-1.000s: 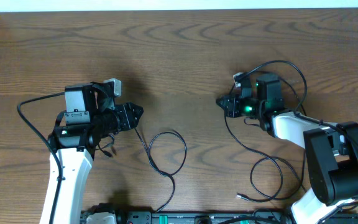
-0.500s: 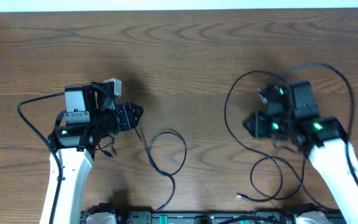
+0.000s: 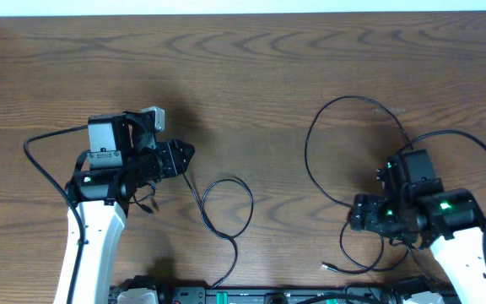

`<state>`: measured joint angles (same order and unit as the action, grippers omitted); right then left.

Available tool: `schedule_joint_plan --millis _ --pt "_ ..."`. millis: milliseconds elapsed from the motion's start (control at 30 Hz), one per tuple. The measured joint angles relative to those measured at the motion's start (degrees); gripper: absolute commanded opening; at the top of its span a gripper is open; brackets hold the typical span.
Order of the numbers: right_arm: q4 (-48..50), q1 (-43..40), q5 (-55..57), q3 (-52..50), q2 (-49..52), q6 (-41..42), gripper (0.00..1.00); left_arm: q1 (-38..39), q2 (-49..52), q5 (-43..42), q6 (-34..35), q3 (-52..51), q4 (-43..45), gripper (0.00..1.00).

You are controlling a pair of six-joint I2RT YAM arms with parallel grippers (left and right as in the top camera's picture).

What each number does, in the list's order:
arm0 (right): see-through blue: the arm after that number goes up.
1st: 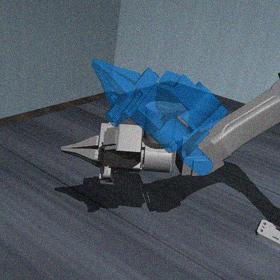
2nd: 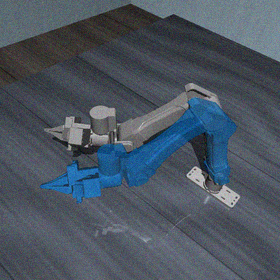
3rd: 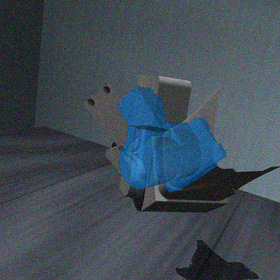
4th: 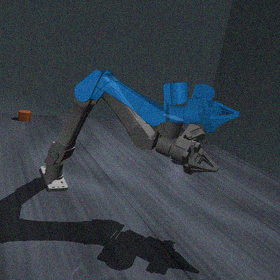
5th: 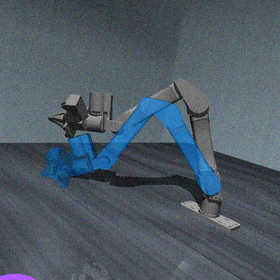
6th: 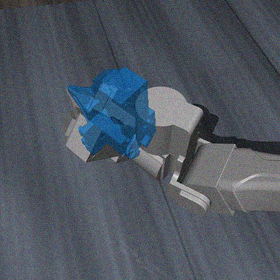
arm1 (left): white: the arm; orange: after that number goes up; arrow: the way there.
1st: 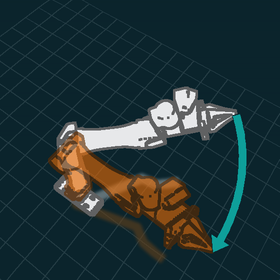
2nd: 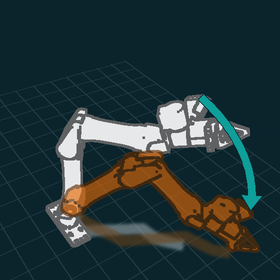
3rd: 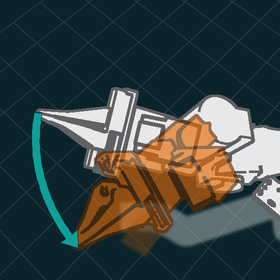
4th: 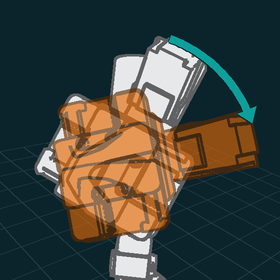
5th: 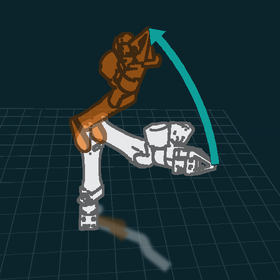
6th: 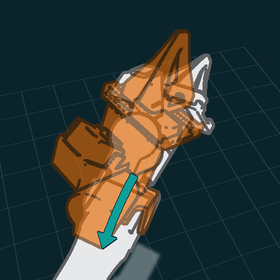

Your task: Untangle cables

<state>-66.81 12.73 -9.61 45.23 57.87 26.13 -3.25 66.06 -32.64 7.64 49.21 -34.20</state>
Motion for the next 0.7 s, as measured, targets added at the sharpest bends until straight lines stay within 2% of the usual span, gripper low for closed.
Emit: schedule_joint_plan --millis 167,267,433,533,700 --pt "12.7 1.0 -1.7 -5.0 0.0 3.8 0.88 0.0 0.0 0.0 0.0 0.0 0.0 0.46" --pt "17.6 3.0 2.1 -7.7 0.0 5.0 0.91 0.0 0.0 0.0 0.0 0.0 0.0 0.46" --pt "17.4 6.4 15.8 -13.2 0.0 12.1 0.99 0.0 0.1 0.0 0.0 0.0 0.0 0.46" --pt "13.6 7.2 23.3 -16.0 0.0 21.3 0.99 0.0 0.1 0.0 0.0 0.0 0.0 0.46" --pt "14.2 7.2 29.2 -19.1 0.0 30.6 0.99 0.0 0.1 0.0 0.0 0.0 0.0 0.46"
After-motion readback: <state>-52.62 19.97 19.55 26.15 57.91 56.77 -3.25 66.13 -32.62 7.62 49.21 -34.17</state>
